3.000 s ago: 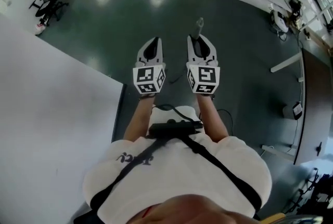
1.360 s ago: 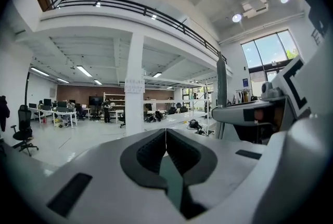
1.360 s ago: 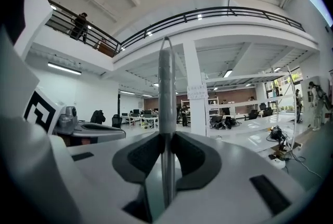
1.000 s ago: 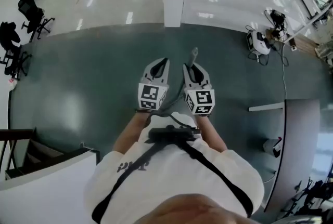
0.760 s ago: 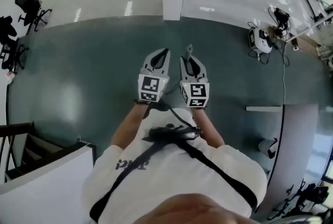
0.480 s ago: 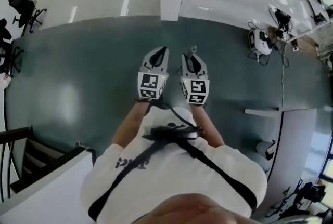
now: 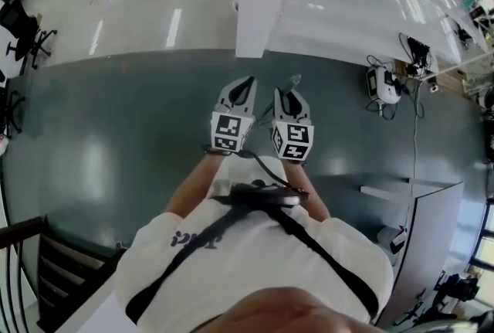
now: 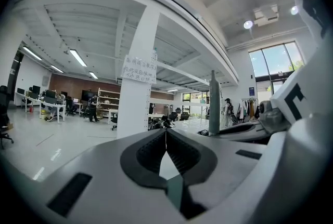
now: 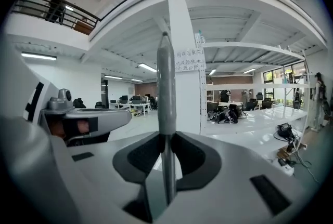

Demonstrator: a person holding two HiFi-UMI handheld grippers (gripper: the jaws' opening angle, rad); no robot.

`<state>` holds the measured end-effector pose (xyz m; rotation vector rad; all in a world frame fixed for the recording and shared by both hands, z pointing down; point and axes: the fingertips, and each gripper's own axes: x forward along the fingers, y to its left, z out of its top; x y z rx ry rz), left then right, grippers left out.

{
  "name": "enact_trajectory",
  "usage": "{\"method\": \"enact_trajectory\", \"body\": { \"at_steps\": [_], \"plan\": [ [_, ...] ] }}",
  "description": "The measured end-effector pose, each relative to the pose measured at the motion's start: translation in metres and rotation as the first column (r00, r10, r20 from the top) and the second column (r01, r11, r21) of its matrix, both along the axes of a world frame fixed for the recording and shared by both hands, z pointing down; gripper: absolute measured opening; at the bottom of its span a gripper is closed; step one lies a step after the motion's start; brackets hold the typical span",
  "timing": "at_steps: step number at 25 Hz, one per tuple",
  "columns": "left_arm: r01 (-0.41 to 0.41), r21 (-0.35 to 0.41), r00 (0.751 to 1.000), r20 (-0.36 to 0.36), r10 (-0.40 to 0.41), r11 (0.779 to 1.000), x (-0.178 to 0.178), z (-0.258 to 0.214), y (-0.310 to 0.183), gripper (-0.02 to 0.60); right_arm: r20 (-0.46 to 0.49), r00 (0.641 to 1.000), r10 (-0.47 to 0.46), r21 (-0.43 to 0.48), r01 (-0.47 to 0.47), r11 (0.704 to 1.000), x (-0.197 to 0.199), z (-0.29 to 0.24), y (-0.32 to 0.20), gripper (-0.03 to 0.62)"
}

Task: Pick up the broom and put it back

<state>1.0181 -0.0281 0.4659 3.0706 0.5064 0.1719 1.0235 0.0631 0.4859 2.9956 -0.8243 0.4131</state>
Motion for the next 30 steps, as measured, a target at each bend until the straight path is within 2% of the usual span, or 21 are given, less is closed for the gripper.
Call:
{"method": "enact_trajectory", "body": {
  "at_steps": [4,9,12,16,26,30],
  "plan": [
    [-0.012,-0.022,1.0,0.009,0.012,1.0,0.051,0.003,-0.026,0.012,0.001,0.999,0.04,-0.015,-0.04,0.999,0.055,0.004,-0.023,0.098],
    [-0.037,-0.026,0.998,0.046,0.039,0.999,0.094,0.018,-0.032,0.012,0.025,0.996,0.087,-0.019,-0.086,0.996,0.113,0.018,-0.032,0.098],
    [-0.029,-0.059,0.996,0.078,0.033,0.998,0.118,0.033,-0.035,0.012,0.042,0.995,0.095,-0.02,-0.094,0.995,0.145,0.03,-0.036,0.098],
    [-0.011,-0.103,0.993,0.12,0.024,0.995,0.146,0.052,-0.038,0.012,0.077,0.992,0.097,-0.021,-0.096,0.995,0.179,0.051,-0.039,0.098],
    [0.053,-0.129,0.985,0.17,-0.03,0.99,0.21,0.093,-0.051,0.012,0.229,0.966,0.116,-0.049,-0.107,0.993,0.24,0.131,-0.035,0.098],
    [0.072,-0.112,0.977,0.206,-0.048,0.991,0.251,0.119,-0.055,0.012,0.294,0.947,0.129,-0.078,-0.11,0.991,0.277,0.17,-0.032,0.098]
  ]
}}
